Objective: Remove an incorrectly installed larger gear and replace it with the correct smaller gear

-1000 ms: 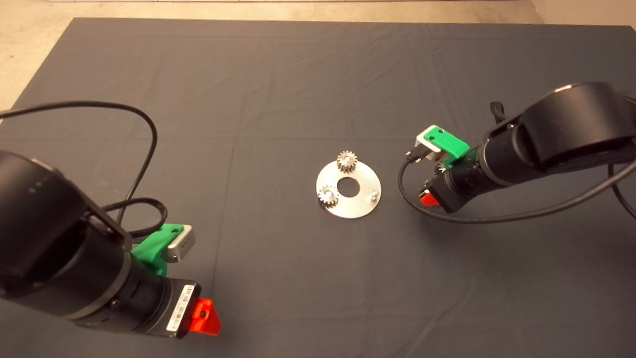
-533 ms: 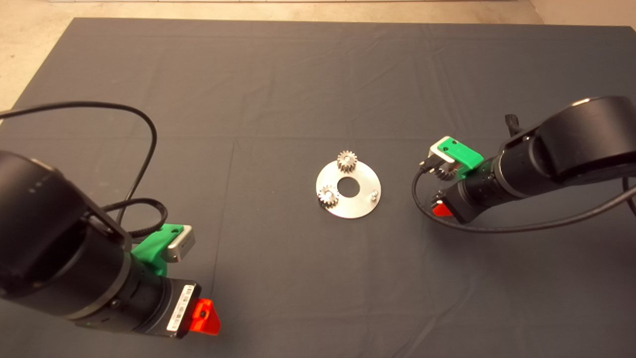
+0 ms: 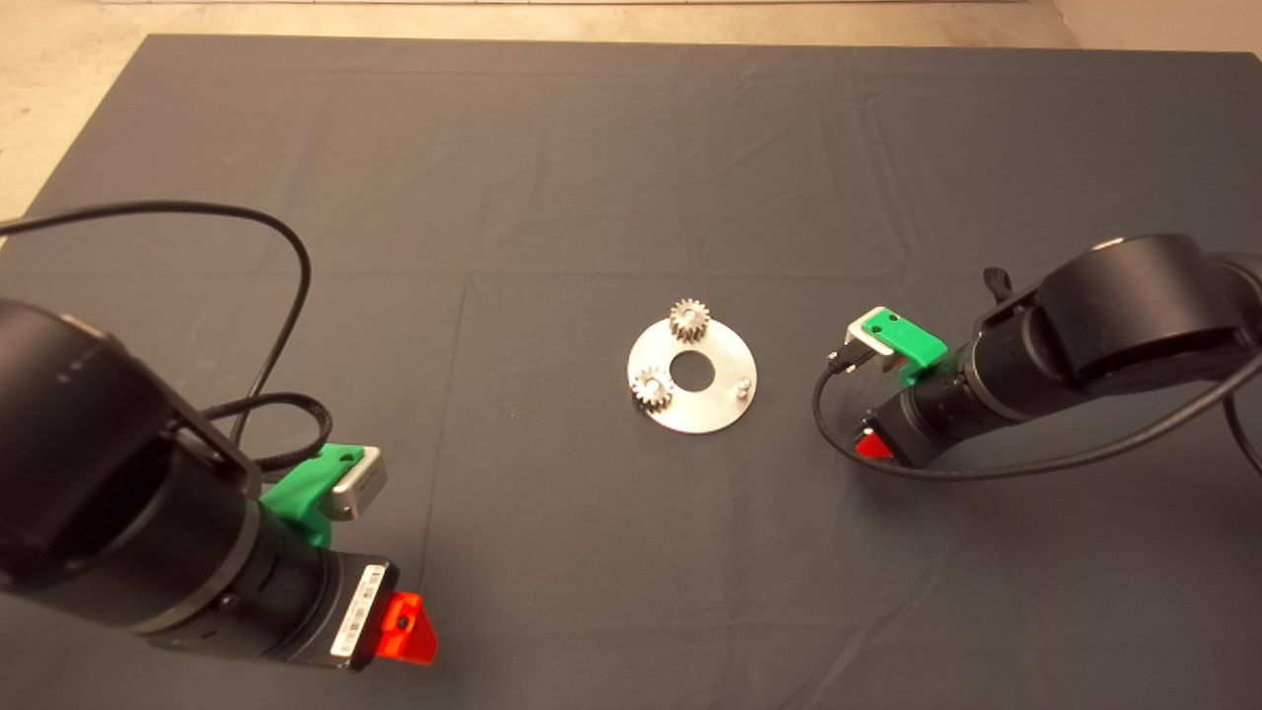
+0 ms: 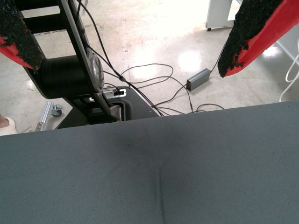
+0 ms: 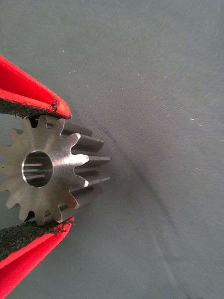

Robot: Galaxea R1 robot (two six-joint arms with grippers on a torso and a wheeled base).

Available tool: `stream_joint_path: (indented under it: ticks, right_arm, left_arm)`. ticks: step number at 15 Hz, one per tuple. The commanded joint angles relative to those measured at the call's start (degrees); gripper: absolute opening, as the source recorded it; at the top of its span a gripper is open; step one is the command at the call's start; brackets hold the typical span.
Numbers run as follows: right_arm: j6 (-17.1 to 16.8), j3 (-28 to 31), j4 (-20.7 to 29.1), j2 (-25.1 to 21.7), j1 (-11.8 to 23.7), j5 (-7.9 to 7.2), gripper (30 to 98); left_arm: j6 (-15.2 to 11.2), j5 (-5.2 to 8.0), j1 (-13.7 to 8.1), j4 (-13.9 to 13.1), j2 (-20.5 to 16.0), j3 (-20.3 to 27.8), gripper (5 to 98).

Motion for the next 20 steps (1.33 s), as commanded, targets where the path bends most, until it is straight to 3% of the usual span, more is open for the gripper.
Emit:
stream_joint_path:
  ticks: [1, 9, 20]
  right_arm:
    - [-0.09, -1.05, 0.75, -0.12, -0.67, -4.5, 49.6]
    - [-0.27, -2.09, 0.64, -0.04, -3.04, -4.5, 49.5]
    - [0.0, -0.52, 0.72, -0.21, -3.04, -4.59, 50.0]
  left_arm:
    - [-0.3, 0.12, -0.51, -0.47, -0.17, 0.85, 97.5]
    - [-0.3, 0.12, -0.42, -0.47, -0.08, 0.85, 97.6]
    - [-0.3, 0.12, -0.47, -0.43, -0.17, 0.85, 97.6]
